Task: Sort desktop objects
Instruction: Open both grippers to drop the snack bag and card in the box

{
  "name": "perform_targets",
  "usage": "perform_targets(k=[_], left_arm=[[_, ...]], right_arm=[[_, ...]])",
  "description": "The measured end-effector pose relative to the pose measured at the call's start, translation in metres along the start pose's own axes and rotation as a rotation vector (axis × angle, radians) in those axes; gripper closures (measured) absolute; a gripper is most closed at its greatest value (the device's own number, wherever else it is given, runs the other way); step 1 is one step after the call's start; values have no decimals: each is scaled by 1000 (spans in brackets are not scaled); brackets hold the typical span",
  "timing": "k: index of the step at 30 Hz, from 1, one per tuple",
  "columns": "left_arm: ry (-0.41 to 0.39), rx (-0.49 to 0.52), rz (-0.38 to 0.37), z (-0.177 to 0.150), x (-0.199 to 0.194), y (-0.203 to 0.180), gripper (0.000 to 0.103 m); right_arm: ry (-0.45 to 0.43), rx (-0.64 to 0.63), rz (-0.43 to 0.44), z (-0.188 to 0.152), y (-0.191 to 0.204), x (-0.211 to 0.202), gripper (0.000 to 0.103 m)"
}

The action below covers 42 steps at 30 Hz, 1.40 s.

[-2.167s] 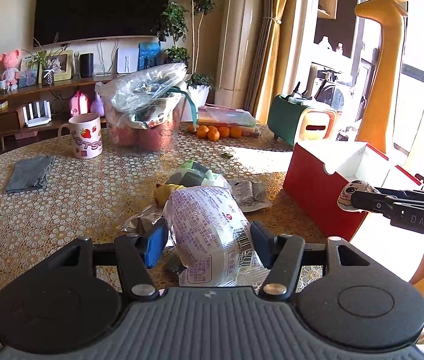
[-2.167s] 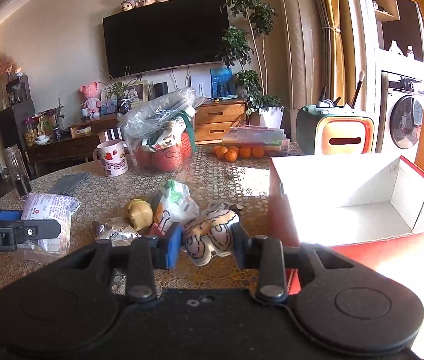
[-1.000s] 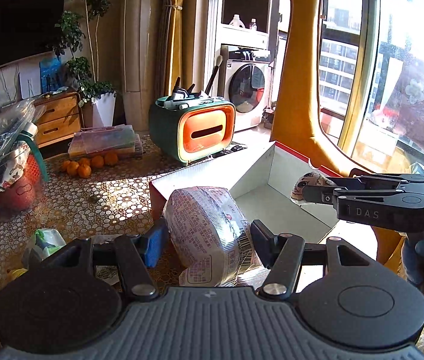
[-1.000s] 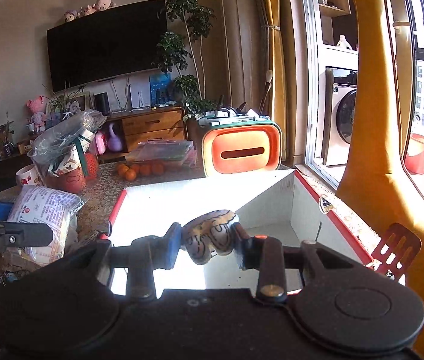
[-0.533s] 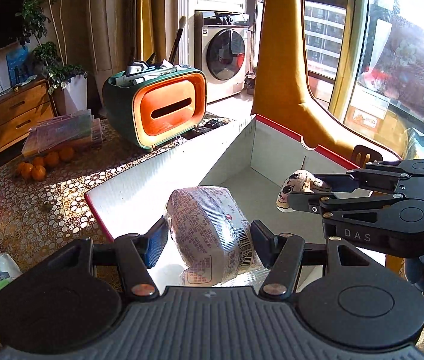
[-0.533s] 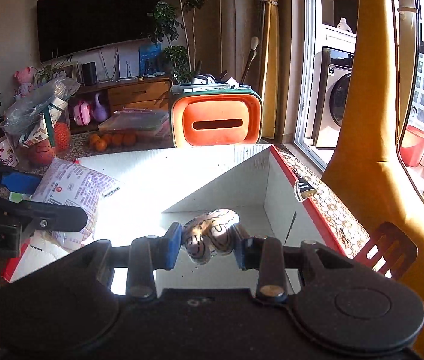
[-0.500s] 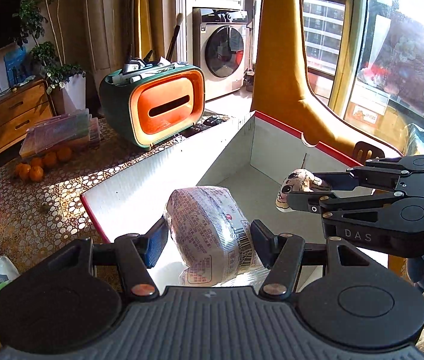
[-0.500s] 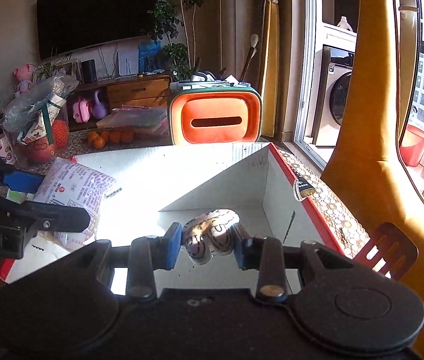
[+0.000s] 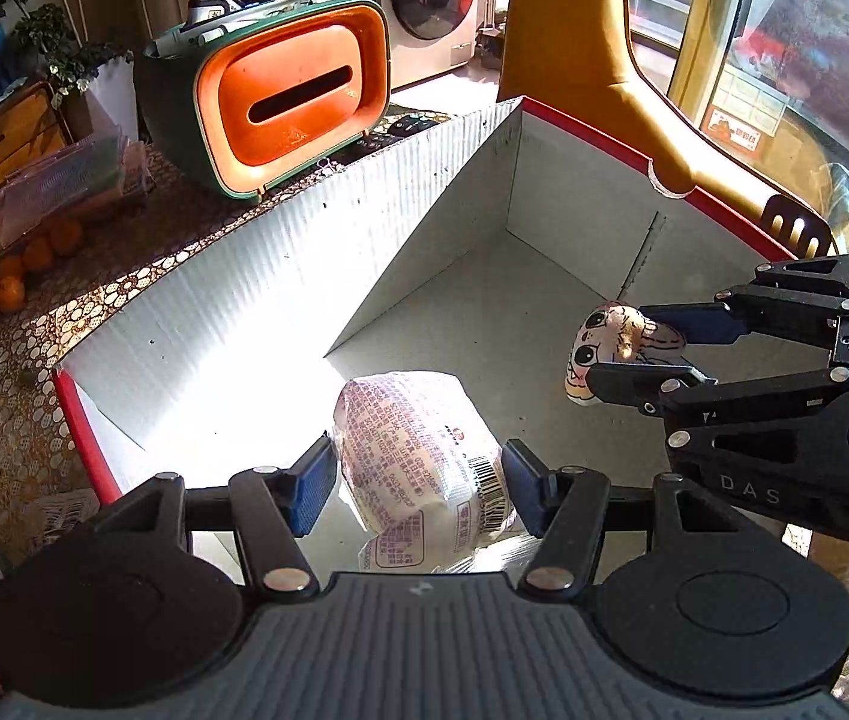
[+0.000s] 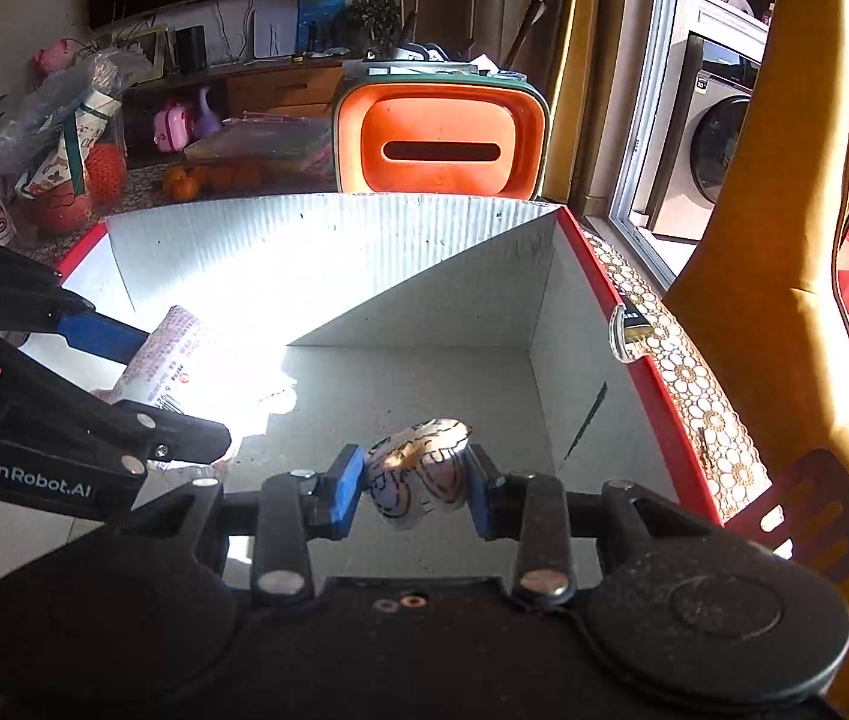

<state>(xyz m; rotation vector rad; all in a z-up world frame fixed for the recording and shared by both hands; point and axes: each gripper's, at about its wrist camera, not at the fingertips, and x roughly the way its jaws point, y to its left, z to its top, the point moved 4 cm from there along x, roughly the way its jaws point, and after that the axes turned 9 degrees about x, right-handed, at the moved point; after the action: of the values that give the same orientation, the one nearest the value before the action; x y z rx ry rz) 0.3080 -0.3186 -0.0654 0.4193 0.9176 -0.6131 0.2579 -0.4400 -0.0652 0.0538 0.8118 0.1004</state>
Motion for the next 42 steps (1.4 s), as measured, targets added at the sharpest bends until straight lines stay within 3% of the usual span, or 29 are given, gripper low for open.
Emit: perform_targets(k=[8, 13, 15, 24, 37, 42], left_arm=[[127, 23, -23, 4, 16, -4, 42], [136, 35, -23, 2, 16, -6, 41], [132, 34, -12, 2, 15, -6, 41], [53, -27, -20, 3, -5, -1, 38], [-166, -107, -53, -8, -74, 3, 38], [-241, -108, -40, -21, -105, 4, 38]], right_arm=[[57, -12, 1, -1, -2, 8, 67], [54, -27, -8, -2, -1, 7, 64], [48, -33, -12, -3, -1, 5, 57], [18, -29, -19, -4, -1, -10, 44], [-81, -7, 51, 1, 16, -57, 38], [-128, -7, 79, 0, 30, -77, 29]])
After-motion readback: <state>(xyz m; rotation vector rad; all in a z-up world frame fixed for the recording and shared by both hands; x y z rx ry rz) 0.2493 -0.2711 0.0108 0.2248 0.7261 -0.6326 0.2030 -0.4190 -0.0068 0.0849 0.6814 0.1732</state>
